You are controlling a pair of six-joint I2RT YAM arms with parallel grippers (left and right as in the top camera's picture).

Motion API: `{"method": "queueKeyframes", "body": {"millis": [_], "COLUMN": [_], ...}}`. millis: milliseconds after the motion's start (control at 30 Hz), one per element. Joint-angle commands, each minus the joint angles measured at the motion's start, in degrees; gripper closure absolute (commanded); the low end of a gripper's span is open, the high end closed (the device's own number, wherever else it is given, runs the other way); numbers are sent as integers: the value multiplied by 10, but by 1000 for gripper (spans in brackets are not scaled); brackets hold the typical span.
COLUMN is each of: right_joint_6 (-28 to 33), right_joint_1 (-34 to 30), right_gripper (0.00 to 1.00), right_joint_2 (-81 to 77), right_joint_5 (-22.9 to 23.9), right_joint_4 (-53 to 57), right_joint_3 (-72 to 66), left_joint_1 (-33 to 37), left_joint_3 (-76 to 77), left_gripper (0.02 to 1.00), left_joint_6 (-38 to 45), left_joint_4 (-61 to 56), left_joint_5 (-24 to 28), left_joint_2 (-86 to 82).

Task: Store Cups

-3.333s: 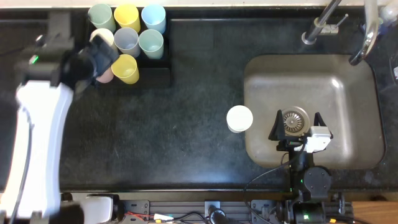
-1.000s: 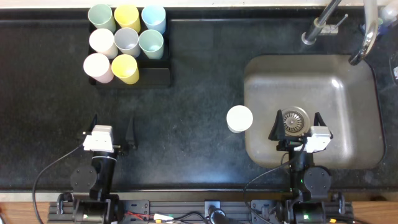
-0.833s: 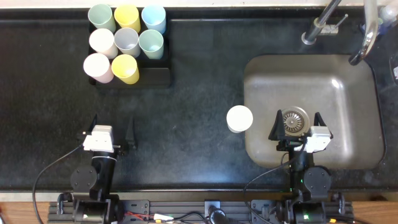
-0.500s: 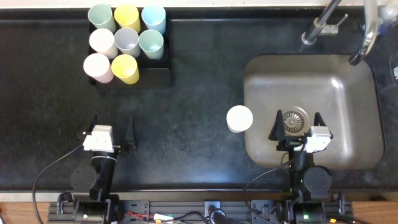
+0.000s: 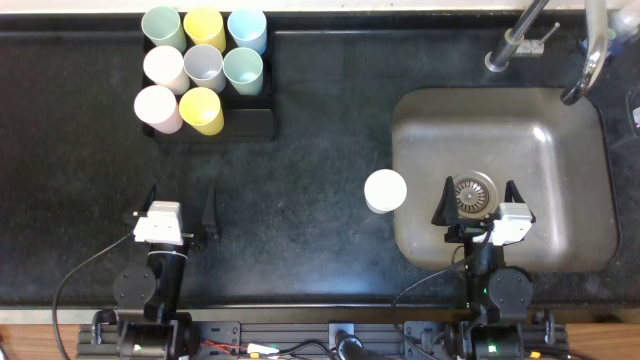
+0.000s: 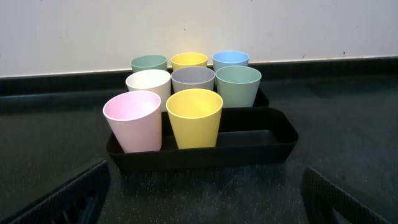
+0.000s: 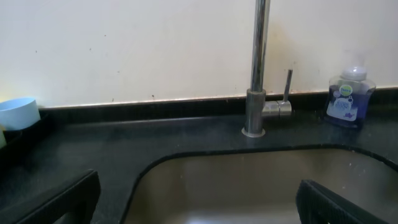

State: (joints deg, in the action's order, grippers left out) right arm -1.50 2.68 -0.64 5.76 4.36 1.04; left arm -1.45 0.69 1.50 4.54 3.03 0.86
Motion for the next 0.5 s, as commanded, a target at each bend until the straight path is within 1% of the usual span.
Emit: {"method": "queueKeyframes", "body": {"millis": [33,200,300,400,500], "right_joint_6": [-3,-3,-3,-3,-3], "right_joint_1": [3,3,3,3,3], "right_gripper": [3,3,5,5,3], "right_joint_2": [4,4,3,-20,-85], "right_joint_5": [-4,-4,-4,-4,-4], "right_joint_4": [-3,-6,7,86,161], "right_joint_3": [-8,-2,45,146,261], "left_joint_1": [3,3,3,3,3], "left_joint_3": [-2,-2,-2,-2,-2], "left_gripper": [20,20,20,20,20], "left_joint_6": [7,7,7,7,7], "left_joint_4": [0,0,1,0,1], "left_joint_5": [3,3,3,3,3], "left_joint_2": [-7,-7,-7,-7,-7]}}
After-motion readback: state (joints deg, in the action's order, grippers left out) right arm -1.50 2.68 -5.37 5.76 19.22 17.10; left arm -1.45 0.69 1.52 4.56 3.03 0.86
